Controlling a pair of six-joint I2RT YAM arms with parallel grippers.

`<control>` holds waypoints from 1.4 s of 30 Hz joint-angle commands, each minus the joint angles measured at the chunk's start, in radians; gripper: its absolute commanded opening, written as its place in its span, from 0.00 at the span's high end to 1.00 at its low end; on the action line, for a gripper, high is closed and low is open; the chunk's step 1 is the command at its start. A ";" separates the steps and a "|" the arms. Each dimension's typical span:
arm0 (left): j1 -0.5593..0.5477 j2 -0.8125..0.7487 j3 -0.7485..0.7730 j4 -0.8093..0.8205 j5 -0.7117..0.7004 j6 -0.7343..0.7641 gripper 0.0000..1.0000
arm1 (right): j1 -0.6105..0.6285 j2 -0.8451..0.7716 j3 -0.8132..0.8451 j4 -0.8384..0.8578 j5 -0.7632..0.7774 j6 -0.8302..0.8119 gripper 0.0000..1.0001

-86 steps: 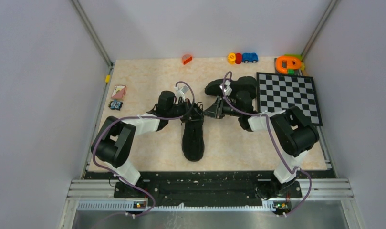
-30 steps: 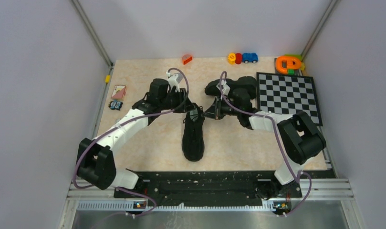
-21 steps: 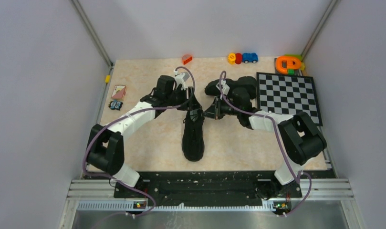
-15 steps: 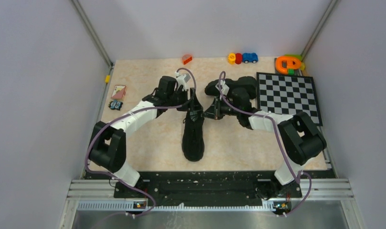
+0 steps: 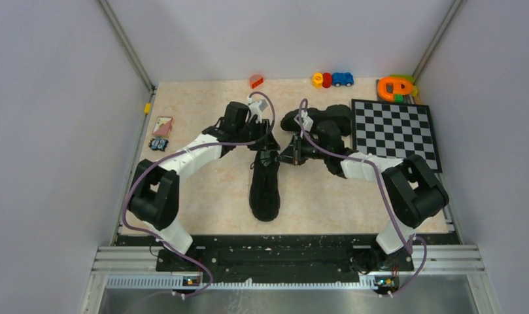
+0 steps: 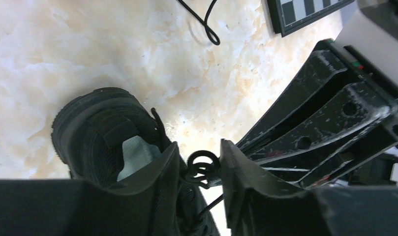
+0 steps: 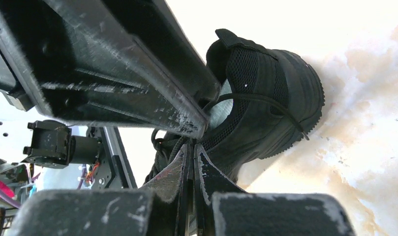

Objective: Tie the shoes
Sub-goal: Cross the shoelace with the shoelace.

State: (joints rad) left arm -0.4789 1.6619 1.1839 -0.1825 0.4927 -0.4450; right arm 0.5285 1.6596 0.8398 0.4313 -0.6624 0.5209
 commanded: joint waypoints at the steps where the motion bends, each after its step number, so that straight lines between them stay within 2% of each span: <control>1: 0.000 -0.004 0.050 -0.001 -0.007 0.005 0.71 | 0.016 -0.059 0.048 -0.004 0.010 -0.032 1.00; 3: 0.000 -0.014 0.052 -0.009 -0.013 0.007 0.92 | 0.016 -0.064 0.048 -0.011 0.013 -0.035 1.00; 4: 0.000 -0.022 0.050 -0.011 -0.019 0.011 1.00 | 0.016 -0.065 0.048 -0.016 0.014 -0.037 1.00; 19: 0.051 -0.195 -0.130 0.024 -0.026 0.019 1.00 | 0.050 -0.073 -0.019 -0.046 0.042 -0.048 1.00; 27: 0.075 -0.232 -0.232 0.063 0.001 0.014 1.00 | 0.060 -0.110 -0.085 -0.084 0.088 -0.057 1.00; 37: 0.092 -0.260 -0.295 0.148 0.051 0.000 1.00 | 0.061 -0.157 -0.148 -0.024 0.084 -0.044 1.00; 39: 0.097 -0.256 -0.292 0.152 0.059 0.001 1.00 | 0.061 -0.157 -0.140 -0.020 0.082 -0.044 0.81; 42: 0.106 -0.252 -0.297 0.158 0.076 -0.004 1.00 | 0.061 -0.172 -0.135 -0.025 0.091 -0.066 0.67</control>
State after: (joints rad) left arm -0.3862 1.4361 0.8955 -0.0910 0.5278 -0.4435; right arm 0.5762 1.5398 0.6930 0.3626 -0.5697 0.4877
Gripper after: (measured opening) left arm 0.012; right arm 0.273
